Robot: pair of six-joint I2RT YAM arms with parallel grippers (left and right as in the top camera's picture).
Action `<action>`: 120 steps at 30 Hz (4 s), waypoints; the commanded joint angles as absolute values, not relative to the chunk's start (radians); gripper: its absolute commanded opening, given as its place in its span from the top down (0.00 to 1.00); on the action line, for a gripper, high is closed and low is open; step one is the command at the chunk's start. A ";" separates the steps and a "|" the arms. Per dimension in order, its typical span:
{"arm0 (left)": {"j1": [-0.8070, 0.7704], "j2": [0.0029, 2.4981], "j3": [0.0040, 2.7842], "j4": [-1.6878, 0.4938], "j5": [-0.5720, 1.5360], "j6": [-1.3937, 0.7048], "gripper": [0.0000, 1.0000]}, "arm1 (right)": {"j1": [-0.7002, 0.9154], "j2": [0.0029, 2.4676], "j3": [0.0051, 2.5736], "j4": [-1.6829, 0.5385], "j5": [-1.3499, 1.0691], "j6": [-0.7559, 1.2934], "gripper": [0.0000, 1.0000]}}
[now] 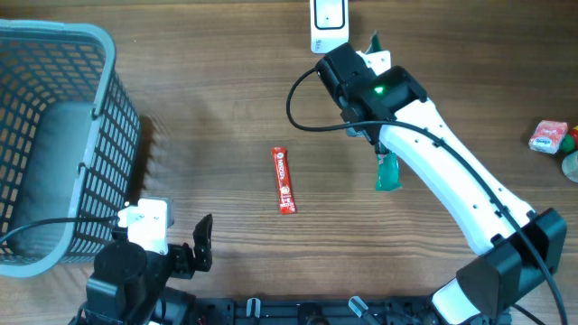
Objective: Scan the item barcode
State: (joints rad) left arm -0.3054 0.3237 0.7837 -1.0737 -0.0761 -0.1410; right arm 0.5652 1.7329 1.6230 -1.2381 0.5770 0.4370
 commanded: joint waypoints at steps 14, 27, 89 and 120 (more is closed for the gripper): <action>-0.301 0.324 0.791 -1.071 -0.068 -0.147 0.00 | 0.699 1.843 1.562 -1.333 0.926 0.592 0.96; -0.301 0.324 0.791 -1.071 -0.068 -0.147 0.00 | 0.716 2.028 1.562 -1.348 0.817 0.630 0.96; -0.301 0.324 0.791 -1.071 -0.068 -0.147 0.00 | 0.470 1.911 1.207 -0.743 -0.542 0.344 0.00; -0.301 0.324 0.791 -1.071 -0.068 -0.147 0.00 | 0.443 1.364 1.023 -0.742 -0.323 0.419 0.95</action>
